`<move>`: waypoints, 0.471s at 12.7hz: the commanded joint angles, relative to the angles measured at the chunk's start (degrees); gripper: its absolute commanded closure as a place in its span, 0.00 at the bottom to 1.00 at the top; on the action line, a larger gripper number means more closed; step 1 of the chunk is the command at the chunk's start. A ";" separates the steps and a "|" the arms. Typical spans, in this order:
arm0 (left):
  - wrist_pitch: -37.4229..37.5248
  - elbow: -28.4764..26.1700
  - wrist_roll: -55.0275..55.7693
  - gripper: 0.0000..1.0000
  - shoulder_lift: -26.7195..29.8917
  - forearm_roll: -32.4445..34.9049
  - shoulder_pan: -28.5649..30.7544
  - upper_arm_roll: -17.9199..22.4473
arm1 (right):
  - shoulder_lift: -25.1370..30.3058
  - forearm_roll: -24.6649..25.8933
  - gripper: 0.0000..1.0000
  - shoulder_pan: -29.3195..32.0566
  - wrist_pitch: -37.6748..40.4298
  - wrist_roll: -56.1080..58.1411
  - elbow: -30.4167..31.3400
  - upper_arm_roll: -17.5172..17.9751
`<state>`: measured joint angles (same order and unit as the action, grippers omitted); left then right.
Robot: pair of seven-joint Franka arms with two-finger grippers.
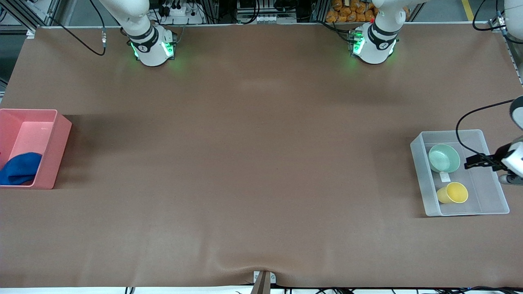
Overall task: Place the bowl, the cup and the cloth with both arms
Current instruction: 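Lower the green bowl into the clear bin and open the left gripper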
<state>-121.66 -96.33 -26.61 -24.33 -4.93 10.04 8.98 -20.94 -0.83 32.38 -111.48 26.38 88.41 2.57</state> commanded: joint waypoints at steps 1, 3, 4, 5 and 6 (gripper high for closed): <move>2.92 1.49 0.42 0.00 2.26 0.71 -2.91 0.16 | 6.50 1.62 0.00 -4.15 5.80 -8.76 2.90 -0.11; 2.92 1.49 2.60 0.00 4.29 0.71 -5.81 0.25 | 9.50 1.71 0.00 -6.62 10.38 -13.62 2.73 0.15; 3.79 1.58 8.53 0.00 5.51 0.71 -7.48 0.33 | 11.51 1.63 0.00 -7.76 13.36 -14.59 2.47 0.24; 5.45 1.58 13.81 0.00 7.09 0.79 -8.19 0.16 | 14.49 1.62 0.00 -9.86 16.52 -18.08 2.38 0.24; 6.68 1.58 14.65 0.00 8.50 0.71 -9.94 0.07 | 17.13 1.45 0.00 -11.19 19.60 -20.55 2.38 0.33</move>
<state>-117.93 -94.26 -15.74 -19.23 -4.93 2.06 8.82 -9.82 -0.01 23.49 -95.48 10.29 88.49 3.07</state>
